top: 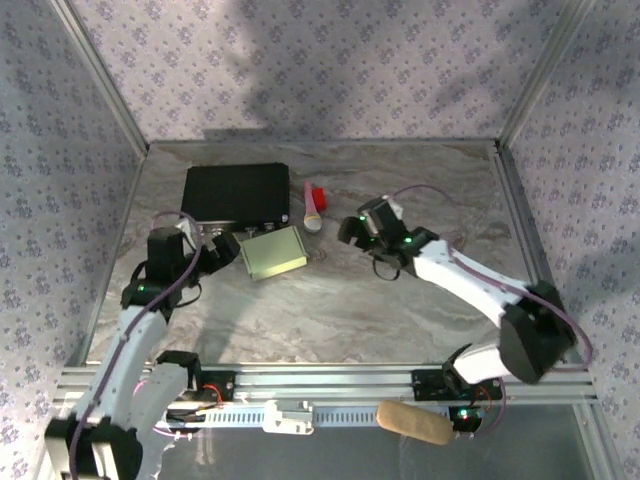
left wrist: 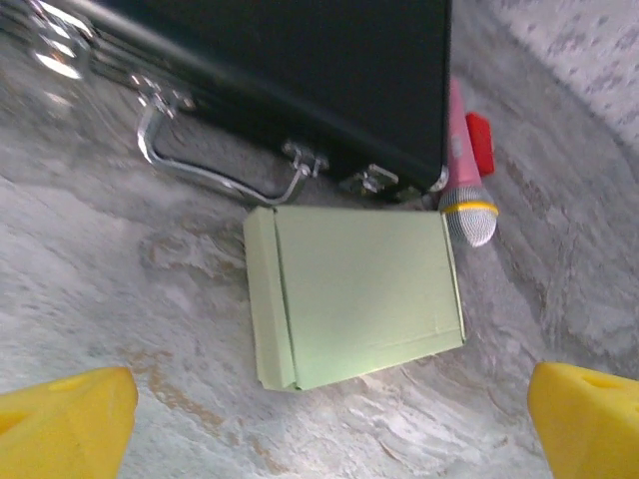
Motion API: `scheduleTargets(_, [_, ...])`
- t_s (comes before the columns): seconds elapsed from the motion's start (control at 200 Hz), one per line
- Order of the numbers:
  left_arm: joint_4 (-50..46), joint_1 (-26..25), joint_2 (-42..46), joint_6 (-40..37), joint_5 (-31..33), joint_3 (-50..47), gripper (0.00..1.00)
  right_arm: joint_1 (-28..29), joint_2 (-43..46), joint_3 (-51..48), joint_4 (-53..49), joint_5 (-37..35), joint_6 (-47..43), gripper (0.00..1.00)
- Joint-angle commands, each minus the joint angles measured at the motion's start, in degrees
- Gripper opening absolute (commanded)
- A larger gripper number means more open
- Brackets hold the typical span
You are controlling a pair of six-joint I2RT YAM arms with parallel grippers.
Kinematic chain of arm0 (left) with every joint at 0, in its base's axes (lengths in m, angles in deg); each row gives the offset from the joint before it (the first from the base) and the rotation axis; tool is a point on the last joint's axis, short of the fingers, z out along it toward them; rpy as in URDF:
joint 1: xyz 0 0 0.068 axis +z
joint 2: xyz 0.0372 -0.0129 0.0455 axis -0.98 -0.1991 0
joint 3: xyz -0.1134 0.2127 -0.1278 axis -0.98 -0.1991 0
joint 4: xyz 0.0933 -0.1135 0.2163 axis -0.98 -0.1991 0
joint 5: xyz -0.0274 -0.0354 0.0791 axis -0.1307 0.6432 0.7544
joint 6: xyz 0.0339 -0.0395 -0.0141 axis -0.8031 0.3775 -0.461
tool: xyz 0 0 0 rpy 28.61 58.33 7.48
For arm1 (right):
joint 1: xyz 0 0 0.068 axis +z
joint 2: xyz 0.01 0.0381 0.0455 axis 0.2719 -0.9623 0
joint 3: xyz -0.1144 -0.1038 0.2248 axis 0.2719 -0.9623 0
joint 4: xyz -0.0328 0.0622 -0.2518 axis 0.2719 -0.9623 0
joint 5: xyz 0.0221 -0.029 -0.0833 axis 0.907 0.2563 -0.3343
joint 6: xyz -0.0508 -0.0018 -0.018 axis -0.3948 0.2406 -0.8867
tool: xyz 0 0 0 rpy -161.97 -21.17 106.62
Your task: Fold the paper box
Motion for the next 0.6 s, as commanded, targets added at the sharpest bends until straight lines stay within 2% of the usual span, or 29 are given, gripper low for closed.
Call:
scheduleTargets(0.0, [-4.4,1.3,4.3,-2.8,6.9,-1.7,1.0,-2.5,8.5,-2.5,-13.1,-20.2,-7.8,0.99])
scheduleTargets(0.085, [-6.1,1.4,6.7,-2.9,15.0,-0.9,1.0,-3.7,15.2,-5.6,-14.2,-28.6,-11.3,0.99])
scheduleTargets(0.265, [-8.4,1.4,7.6,3.3,41.3,-1.8,1.0,-4.5,28.3,-11.9,-14.9,-41.2,-12.5,0.99])
scheduleTargets(0.335, [-0.9,1.5,7.2,-3.5,44.3,-5.2,1.0,-5.2,31.7,-13.8,-16.1,-45.2,-8.5,0.99])
scheduleTargets(0.39, [7.3,1.5,7.6,-10.1,44.1,-8.9,1.0,-5.8,34.2,-17.6,-11.0,-46.5,-11.8,0.99])
scheduleTargets(0.435, [14.1,1.5,8.3,-15.7,43.3,-12.3,1.0,-7.0,36.4,-22.9,0.3,-44.7,-22.9,0.99])
scheduleTargets(0.51, [23.7,1.6,9.0,-21.9,42.5,-17.1,1.0,-11.7,39.2,-31.5,19.9,-31.8,-38.9,0.99])
scheduleTargets(0.54, [28.0,1.8,8.5,-23.9,41.4,-19.1,1.0,-14.6,39.8,-34.9,28.4,-26.7,-42.5,0.99])
scheduleTargets(0.595, [39.3,2.8,6.6,-28.0,37.5,-23.5,1.0,-18.2,39.2,-40.4,37.9,-21.8,-45.5,0.99])
